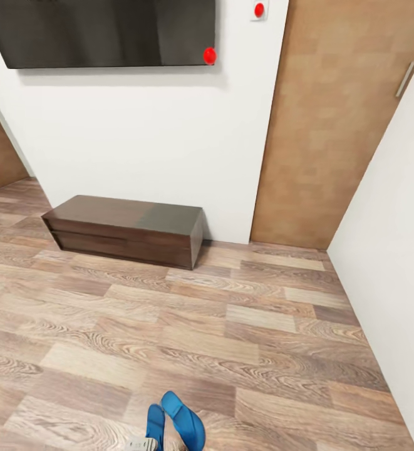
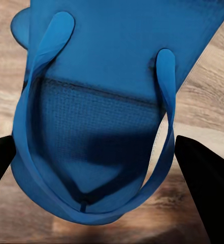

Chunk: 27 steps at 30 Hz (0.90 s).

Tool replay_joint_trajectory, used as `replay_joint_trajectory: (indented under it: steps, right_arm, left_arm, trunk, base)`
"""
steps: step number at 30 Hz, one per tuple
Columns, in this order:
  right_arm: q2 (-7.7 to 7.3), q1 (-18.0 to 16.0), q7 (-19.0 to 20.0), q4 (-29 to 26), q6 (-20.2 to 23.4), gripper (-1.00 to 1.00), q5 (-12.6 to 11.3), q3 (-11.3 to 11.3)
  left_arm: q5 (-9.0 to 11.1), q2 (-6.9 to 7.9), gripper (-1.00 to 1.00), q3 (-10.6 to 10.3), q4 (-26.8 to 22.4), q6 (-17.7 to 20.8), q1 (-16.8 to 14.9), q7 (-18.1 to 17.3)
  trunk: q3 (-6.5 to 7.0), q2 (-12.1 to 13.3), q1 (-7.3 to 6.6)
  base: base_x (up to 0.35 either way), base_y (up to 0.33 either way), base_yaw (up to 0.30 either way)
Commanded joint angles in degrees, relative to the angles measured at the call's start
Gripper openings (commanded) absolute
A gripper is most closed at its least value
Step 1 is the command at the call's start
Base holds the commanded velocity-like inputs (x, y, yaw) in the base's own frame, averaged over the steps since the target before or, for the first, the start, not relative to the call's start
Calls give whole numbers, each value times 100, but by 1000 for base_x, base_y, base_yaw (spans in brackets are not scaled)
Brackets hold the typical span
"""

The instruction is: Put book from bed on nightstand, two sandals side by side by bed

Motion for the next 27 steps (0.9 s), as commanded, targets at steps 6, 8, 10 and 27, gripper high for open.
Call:
replay_joint_trajectory:
  steps: [6, 8, 10, 27]
  right_arm:
    - [0, 0, 25, -1, 57, 100, -53, -13]
    - [0, 0, 25, -1, 57, 100, -53, -13]
    - [0, 0, 25, -1, 57, 100, -53, -13]
    - [0, 0, 25, -1, 57, 100, -53, -13]
  left_arm:
    - [-61, -3, -100, 51, 3, -25, -4, -14]
    - [-61, -3, -100, 50, 3, -26, -4, -14]
    - [-61, -3, -100, 49, 3, -27, -4, -14]
    - [-61, -3, -100, 53, 3, -25, -4, -14]
  trunk:
    - [-17, -2, -1]
    - [-21, -2, -1]
    - [-25, -2, -1]
    - [-61, -2, -1]
  base:
    - [0, 0, 279]
    - [0, 0, 279]
    - [0, 0, 279]
    - [0, 0, 279]
